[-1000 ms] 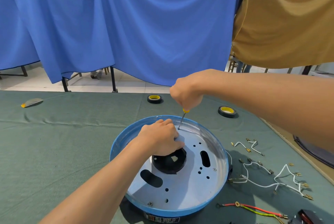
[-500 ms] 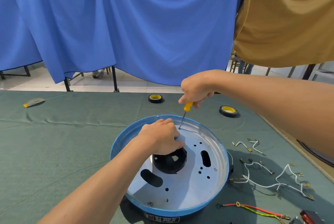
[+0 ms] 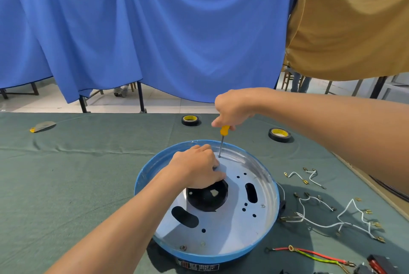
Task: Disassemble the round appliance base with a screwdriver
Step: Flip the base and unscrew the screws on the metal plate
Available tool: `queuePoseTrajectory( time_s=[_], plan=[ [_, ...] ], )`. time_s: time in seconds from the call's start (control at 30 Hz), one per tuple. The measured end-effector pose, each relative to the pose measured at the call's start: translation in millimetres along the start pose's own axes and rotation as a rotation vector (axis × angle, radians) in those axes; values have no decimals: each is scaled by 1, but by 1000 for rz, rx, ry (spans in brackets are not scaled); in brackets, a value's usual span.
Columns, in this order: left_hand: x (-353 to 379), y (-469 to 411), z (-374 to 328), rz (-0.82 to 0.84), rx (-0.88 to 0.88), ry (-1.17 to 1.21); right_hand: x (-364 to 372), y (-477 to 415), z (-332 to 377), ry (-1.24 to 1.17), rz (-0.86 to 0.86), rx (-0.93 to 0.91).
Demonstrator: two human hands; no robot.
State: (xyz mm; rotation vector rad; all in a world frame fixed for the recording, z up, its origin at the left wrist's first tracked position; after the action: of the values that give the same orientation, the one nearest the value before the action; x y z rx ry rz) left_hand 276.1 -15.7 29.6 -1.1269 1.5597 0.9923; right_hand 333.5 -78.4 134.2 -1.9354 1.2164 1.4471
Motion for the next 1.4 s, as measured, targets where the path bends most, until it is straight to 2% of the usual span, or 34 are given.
queuePoseTrajectory(
  time_s=[0.17, 0.27, 0.43, 0.67, 0.87, 1.0, 1.1, 1.3, 1.4],
  plan=[
    [0, -2, 3, -13, -12, 40, -11, 4, 13, 74, -94, -92],
    [-5, -5, 6, -95, -48, 87, -14, 5, 16, -2, -86, -143],
    [-19, -12, 4, -258, -89, 94, -6, -1, 9, 20, -90, -61],
    [-20, -27, 9, -261, -164, 232, -2, -1, 3, -91, -149, -63],
    [-37, -20, 17, -524, -89, 47, 2, 0, 0, -80, -76, -96],
    [-23, -28, 30, -347, -166, 247, 6, 0, -6, 32, 30, -79],
    [-22, -32, 36, -330, -219, 334, 8, -3, -5, 43, 50, -83],
    [-23, -44, 39, -144, -341, 469, -1, -8, 12, 130, 39, -126],
    [-25, -49, 36, -59, -364, 436, -3, -12, 19, 184, 40, -148]
  ],
)
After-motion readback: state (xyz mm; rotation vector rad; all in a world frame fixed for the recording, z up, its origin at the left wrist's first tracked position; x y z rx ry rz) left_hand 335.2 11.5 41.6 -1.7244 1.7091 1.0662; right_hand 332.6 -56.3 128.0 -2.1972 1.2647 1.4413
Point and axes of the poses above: each hand's wrist, its own y-axis away from the middle knuckle, its own x-axis out of the palm, z = x × y, the point moved 6 cm from there along -y, towards the middle knuckle, and after that the axes turned 9 degrees about y, right-handed, at the moved point
